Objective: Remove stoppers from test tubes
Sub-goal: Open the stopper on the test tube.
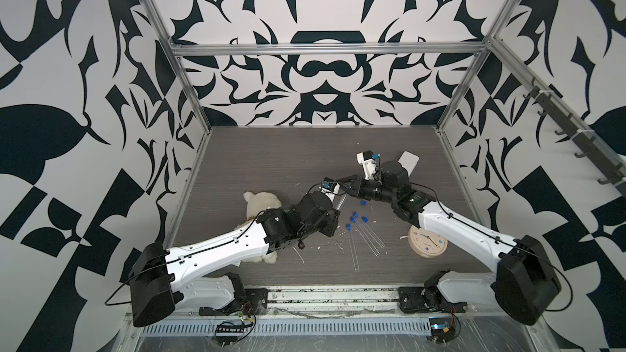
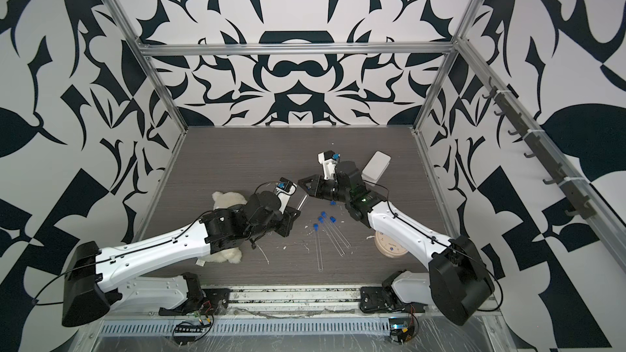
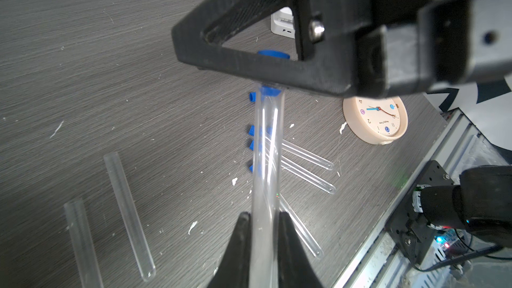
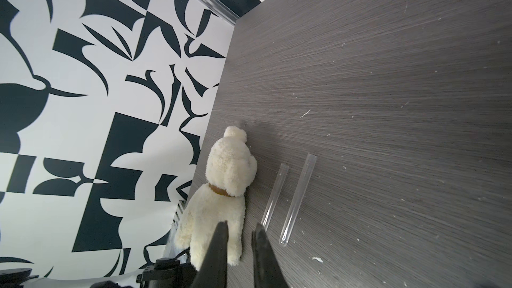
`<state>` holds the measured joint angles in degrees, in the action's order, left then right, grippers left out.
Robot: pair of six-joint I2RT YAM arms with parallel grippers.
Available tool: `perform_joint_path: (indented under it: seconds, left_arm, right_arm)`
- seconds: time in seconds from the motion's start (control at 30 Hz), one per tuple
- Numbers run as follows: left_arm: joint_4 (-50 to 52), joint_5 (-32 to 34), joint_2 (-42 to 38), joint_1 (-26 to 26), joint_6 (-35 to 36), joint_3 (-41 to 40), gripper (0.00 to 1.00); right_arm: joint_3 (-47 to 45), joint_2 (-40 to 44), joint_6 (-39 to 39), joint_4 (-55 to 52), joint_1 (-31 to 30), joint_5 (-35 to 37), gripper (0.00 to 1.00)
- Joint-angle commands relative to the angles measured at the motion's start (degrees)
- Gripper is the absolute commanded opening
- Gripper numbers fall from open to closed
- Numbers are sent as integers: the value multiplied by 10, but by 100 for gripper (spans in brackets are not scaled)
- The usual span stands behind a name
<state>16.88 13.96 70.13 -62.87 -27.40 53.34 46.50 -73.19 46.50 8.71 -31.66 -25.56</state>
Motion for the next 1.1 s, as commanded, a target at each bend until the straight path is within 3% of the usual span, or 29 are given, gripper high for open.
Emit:
perform_joint_path:
  seconds: [0.0,0.3,0.87,1.07]
  left_arm:
    - [75,18,-7,2,-11,-7,17]
    - [72,17,-3,2,-12,-8,17]
    - [69,32,-15,3,-17,-36,17]
    - [70,39,-21,3,-20,-43,17]
  right_arm:
    - [25,24,-59,-15,17,90,0]
    - [23,25,-54,-10,18,88,0]
    - [-8,9,45,88,66,7,0]
    - [-8,9,27,70,73,24,0]
